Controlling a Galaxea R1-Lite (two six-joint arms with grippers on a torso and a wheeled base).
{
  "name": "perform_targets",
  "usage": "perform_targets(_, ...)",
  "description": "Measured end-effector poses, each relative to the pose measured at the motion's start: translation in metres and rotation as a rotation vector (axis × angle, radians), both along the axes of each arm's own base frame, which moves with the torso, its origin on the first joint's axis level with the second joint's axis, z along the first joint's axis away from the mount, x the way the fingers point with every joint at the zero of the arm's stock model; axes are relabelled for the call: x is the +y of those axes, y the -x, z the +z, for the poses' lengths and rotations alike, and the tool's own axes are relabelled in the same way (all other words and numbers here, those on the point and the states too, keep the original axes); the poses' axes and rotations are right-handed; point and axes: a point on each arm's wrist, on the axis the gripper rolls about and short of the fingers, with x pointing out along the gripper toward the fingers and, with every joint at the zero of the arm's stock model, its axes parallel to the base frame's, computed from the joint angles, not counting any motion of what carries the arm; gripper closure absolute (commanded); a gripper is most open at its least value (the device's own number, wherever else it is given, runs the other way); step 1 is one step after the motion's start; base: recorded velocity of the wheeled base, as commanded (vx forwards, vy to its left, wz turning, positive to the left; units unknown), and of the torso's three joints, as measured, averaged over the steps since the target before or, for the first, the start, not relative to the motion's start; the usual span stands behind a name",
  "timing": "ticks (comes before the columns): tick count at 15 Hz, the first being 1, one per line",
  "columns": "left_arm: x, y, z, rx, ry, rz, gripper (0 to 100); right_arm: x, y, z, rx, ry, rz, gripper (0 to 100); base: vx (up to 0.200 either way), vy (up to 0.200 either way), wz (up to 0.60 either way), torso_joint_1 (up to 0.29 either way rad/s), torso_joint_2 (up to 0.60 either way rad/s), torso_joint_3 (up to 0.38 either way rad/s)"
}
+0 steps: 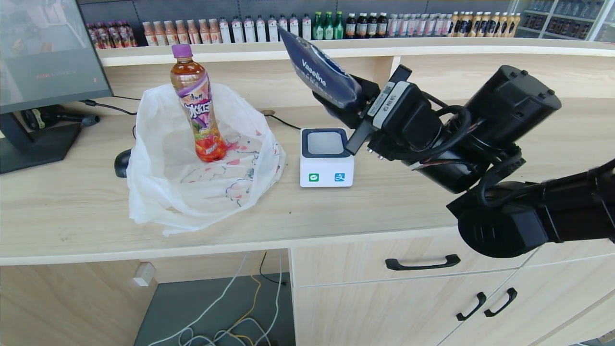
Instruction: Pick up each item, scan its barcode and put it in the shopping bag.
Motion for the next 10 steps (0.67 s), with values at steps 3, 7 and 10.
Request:
perform_targets(3,0.0,0.0,0.0,0.0,0.0,0.0,0,-0.001,-0.007,-0.006,-0.016,0.029,-0.006,100,0.0,0.0,0.0,0.0,0.0,0.0)
perform_targets(7,0.0,0.0,0.0,0.0,0.0,0.0,0,0.003,-0.018,-0.02,-0.02,0.063,-0.018,100,0.0,0.0,0.0,0.0,0.0,0.0)
perform_targets(10,0.0,0.0,0.0,0.0,0.0,0.0,0,0.003,-0.027,-0.032,-0.012,0.091,-0.019,100,0.0,0.0,0.0,0.0,0.0,0.0)
